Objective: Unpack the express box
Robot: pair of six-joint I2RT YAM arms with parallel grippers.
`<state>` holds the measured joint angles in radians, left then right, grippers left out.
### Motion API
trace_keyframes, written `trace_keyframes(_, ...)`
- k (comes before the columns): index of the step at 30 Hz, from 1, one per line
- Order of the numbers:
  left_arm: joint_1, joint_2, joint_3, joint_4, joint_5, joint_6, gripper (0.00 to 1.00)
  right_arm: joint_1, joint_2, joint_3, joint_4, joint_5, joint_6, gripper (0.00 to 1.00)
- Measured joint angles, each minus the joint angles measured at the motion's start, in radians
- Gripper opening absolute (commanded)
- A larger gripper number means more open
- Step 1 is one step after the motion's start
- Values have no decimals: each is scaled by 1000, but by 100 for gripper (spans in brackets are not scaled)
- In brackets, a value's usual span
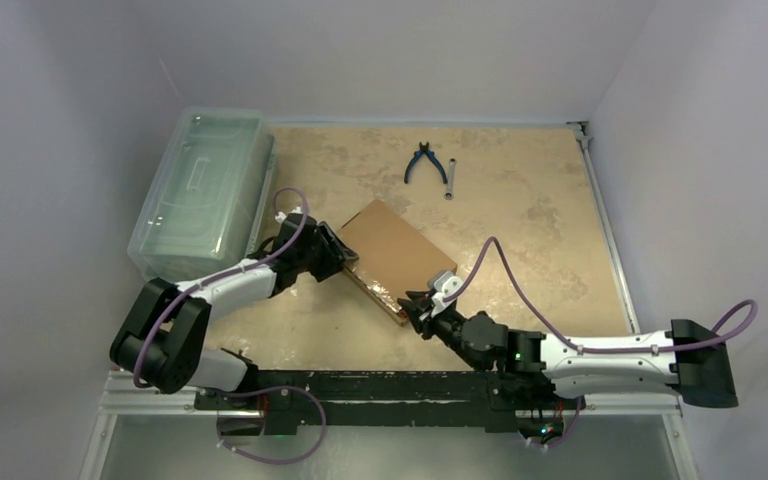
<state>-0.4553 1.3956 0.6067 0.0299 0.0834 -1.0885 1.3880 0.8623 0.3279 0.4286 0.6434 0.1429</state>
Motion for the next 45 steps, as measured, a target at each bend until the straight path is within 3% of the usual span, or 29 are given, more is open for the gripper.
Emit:
trace_keyframes(11,4,6,10,-1,7,23,54,27,-8,-34,64,88,15,0)
trace_keyframes(19,9,-52,-10,-18,-31,68,54,32,113,102,47,138,-62,0)
trace_keyframes(29,-44,-108,-56,-41,-83,95,59,29,224,266,60,-17,-316,0)
trace_keyframes(35,-79,-141,-53,-102,-83,126,72,9,246,301,53,-46,-346,0)
trace_keyframes(40,-84,-187,9,-265,-66,191,79,-1,242,365,-81,93,-267,0)
trace_keyframes(45,-73,-204,217,-396,-65,288,87,-65,174,433,-361,230,-63,0)
